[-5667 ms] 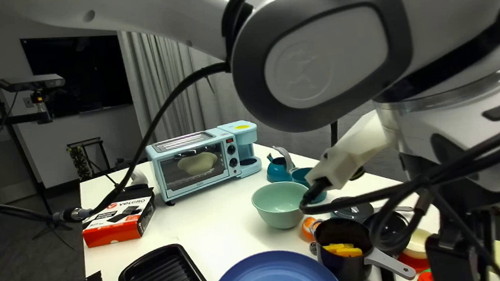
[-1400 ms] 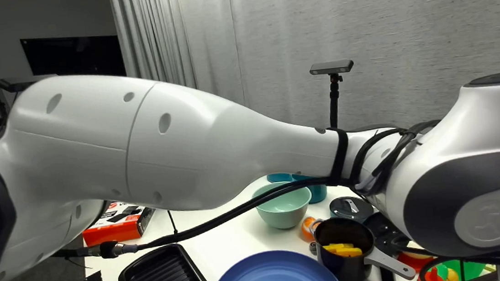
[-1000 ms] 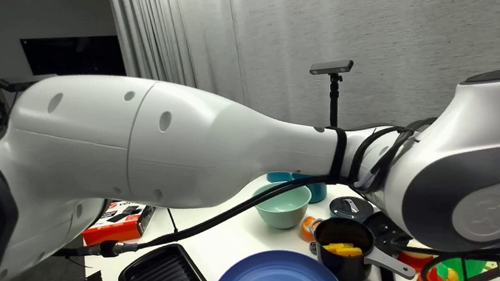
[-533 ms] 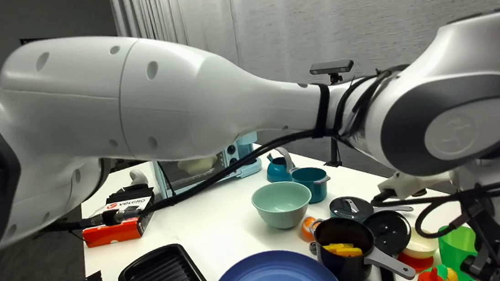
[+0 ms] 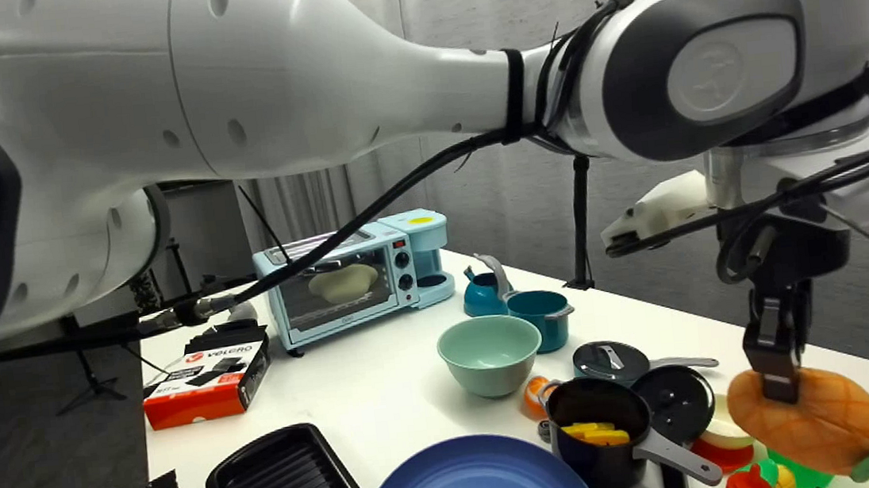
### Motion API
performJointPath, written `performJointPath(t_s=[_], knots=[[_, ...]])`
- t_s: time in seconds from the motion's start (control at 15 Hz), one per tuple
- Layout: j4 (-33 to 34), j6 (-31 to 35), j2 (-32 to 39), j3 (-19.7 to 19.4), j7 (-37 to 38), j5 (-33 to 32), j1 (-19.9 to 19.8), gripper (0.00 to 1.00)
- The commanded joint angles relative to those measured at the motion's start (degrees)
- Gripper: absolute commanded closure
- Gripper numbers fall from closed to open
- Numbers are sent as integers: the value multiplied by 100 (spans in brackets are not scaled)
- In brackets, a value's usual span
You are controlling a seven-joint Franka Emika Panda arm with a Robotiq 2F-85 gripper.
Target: Put the pineapple on the plate
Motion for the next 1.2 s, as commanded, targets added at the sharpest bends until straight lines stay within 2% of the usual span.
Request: performJointPath(t_s=[0.0,0.53,0.87,0.93,1.0,1.13], knots=[[-662,-223,-447,112,-835,-116,223,98],[-2750,-217,-1819,127,-2552,-293,871,98],[-4130,-37,-2730,119,-3331,-514,1036,98],[-3222,-212,-2086,-40,-3115,-313,1103,98],[-3367,-208,-2189,-50,-3134,-309,1116,90],[-3349,-208,-2168,-69,-3130,-305,1117,90]])
